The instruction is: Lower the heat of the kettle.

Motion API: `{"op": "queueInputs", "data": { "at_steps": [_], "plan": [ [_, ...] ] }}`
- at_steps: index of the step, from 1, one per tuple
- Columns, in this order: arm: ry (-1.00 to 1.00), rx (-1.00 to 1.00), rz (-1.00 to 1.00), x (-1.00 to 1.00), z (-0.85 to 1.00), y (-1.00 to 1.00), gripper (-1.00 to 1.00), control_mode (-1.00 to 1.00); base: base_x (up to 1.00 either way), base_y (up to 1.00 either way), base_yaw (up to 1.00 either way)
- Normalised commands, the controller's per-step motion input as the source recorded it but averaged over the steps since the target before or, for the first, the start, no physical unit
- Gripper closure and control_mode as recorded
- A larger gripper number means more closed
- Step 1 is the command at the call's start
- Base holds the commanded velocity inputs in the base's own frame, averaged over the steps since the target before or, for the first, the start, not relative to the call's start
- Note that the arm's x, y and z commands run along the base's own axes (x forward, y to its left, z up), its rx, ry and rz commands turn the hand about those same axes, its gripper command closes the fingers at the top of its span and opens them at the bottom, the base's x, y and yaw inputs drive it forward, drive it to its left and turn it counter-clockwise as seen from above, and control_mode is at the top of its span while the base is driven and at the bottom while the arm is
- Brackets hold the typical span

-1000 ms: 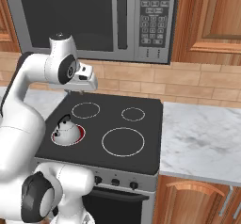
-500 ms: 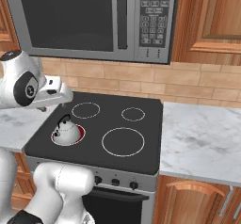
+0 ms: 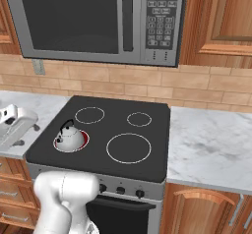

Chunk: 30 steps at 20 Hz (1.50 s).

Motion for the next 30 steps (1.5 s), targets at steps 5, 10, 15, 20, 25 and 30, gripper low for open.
{"op": "queueInputs", "data": {
  "at_steps": [5, 10, 15, 20, 25, 30],
  "plan": [
    [-0.01, -0.34, 0.39, -0.12, -0.68, 0.42, -1.00, -1.00, 0.00, 0.00, 0.00],
    [-0.04, -0.36, 0.35, -0.20, -0.70, 0.54, -1.00, -1.00, 0.00, 0.00, 0.00],
    [0.07, -0.50, 0.21, 0.00, -0.52, 0.96, -1.00, -1.00, 0.00, 0.00, 0.00],
    [0.11, -0.55, 0.15, 0.01, -0.67, 0.98, -1.00, -1.00, 0.00, 0.00, 0.00],
    [0.15, -0.51, 0.02, 0.15, -0.81, 0.75, -1.00, -1.00, 0.00, 0.00, 0.00],
    [0.11, -0.45, -0.01, 0.28, -0.78, 0.38, -1.00, -1.00, 0.00, 0.00, 0.00]
  ]
}}
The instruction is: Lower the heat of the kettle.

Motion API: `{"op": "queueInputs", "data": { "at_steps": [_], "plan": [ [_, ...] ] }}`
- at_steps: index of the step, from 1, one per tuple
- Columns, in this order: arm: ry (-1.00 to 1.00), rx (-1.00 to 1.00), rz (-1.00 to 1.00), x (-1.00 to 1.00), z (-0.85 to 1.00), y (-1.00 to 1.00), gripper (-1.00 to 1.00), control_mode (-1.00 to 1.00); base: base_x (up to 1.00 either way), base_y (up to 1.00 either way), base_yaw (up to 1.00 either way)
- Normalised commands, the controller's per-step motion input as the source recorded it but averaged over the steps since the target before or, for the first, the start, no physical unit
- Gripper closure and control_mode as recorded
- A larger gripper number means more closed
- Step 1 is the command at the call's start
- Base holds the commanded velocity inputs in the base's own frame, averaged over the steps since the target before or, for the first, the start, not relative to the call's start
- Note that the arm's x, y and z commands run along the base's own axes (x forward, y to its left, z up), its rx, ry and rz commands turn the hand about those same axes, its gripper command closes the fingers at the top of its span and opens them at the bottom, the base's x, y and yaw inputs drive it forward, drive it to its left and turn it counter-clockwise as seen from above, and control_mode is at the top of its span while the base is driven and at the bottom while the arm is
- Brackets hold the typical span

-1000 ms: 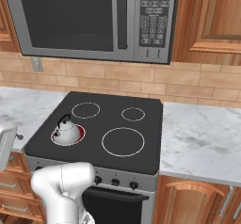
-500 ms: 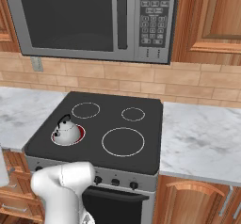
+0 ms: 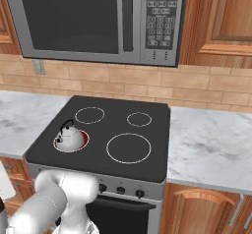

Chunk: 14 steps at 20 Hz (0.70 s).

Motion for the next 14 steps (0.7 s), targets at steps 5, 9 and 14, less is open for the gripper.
{"op": "queueInputs", "data": {
  "at_steps": [5, 9, 14],
  "plan": [
    [0.00, -0.31, 0.00, 0.32, -0.74, 0.03, -1.00, -1.00, 0.00, 0.00, 0.00],
    [0.00, -0.17, 0.00, 0.10, -0.41, -0.11, -1.00, -1.00, 0.00, 0.00, 0.00],
    [-0.02, -0.07, 0.00, 0.00, -0.02, -0.22, -1.00, -1.00, 0.00, 0.00, 0.00]
  ]
}}
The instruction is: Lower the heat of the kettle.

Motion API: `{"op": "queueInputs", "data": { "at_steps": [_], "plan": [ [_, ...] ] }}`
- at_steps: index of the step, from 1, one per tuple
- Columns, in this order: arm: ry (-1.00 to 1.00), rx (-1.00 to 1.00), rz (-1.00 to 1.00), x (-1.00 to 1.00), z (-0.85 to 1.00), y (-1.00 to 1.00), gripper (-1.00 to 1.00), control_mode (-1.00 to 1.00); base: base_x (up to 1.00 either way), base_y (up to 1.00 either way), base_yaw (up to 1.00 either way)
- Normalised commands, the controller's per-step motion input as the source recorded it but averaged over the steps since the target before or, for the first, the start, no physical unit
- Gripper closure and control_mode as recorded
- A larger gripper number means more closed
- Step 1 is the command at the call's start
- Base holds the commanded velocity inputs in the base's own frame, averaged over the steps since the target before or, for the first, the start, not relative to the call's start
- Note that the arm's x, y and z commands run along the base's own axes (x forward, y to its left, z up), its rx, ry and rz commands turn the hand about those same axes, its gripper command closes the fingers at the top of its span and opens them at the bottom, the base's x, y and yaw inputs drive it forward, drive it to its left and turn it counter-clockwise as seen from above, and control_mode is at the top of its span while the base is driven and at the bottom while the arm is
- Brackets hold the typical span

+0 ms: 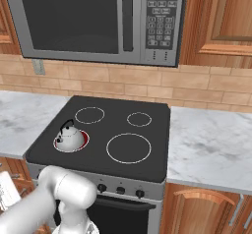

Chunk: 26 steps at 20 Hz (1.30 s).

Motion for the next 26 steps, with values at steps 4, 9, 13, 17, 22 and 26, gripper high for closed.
{"op": "queueInputs", "data": {
  "at_steps": [4, 9, 13, 17, 22, 26],
  "plan": [
    [-0.02, -0.04, 0.00, 0.00, 0.02, -0.17, -1.00, -1.00, 0.00, 0.00, 0.00],
    [-0.03, -0.02, 0.02, -0.06, 0.00, -0.37, -1.00, -1.00, 0.00, 0.00, 0.00],
    [-0.03, 0.00, 0.08, -0.06, 0.02, -0.43, -1.00, -1.00, 0.00, 0.00, 0.00],
    [0.00, 0.00, 0.07, 0.00, 0.11, -0.08, -1.00, -1.00, 0.00, 0.00, 0.00],
    [0.00, 0.00, 0.20, 0.12, 0.15, 0.00, -1.00, -1.00, 0.00, 0.00, 0.00],
    [0.00, 0.00, 0.21, 0.02, 0.00, -0.20, -1.00, -1.00, 0.00, 0.00, 0.00]
  ]
}}
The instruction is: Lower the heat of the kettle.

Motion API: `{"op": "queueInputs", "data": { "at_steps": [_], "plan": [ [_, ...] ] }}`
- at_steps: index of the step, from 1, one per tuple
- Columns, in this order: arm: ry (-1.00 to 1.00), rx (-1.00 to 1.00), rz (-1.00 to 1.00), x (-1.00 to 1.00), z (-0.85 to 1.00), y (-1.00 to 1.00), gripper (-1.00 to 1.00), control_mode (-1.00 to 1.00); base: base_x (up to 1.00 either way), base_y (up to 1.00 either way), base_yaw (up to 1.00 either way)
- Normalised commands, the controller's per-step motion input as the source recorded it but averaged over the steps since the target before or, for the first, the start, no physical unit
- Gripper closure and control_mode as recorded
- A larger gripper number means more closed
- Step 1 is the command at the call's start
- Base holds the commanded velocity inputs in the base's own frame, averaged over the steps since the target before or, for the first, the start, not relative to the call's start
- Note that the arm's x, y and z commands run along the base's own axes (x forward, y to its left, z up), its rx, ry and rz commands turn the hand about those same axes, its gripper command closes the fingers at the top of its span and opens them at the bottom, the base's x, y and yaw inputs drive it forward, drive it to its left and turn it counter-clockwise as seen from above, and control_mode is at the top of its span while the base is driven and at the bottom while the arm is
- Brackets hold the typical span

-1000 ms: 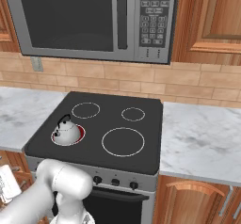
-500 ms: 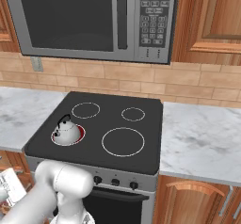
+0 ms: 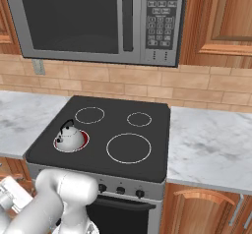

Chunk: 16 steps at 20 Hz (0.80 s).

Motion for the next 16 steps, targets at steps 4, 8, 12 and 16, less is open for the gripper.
{"op": "queueInputs", "data": {
  "at_steps": [4, 8, 12, 16],
  "plan": [
    [0.00, 0.00, 0.08, 0.00, 0.00, -0.33, -1.00, -1.00, 0.00, 0.00, 0.00],
    [-0.01, 0.00, 0.00, 0.07, 0.00, -0.17, -1.00, -1.00, 0.00, 0.00, 0.00],
    [0.00, 0.00, 0.03, 0.09, 0.00, 0.05, -1.00, -1.00, 0.00, 0.00, 0.00],
    [0.00, -0.02, 0.03, 0.00, -0.13, 0.17, -1.00, -1.00, 0.00, 0.00, 0.00]
  ]
}}
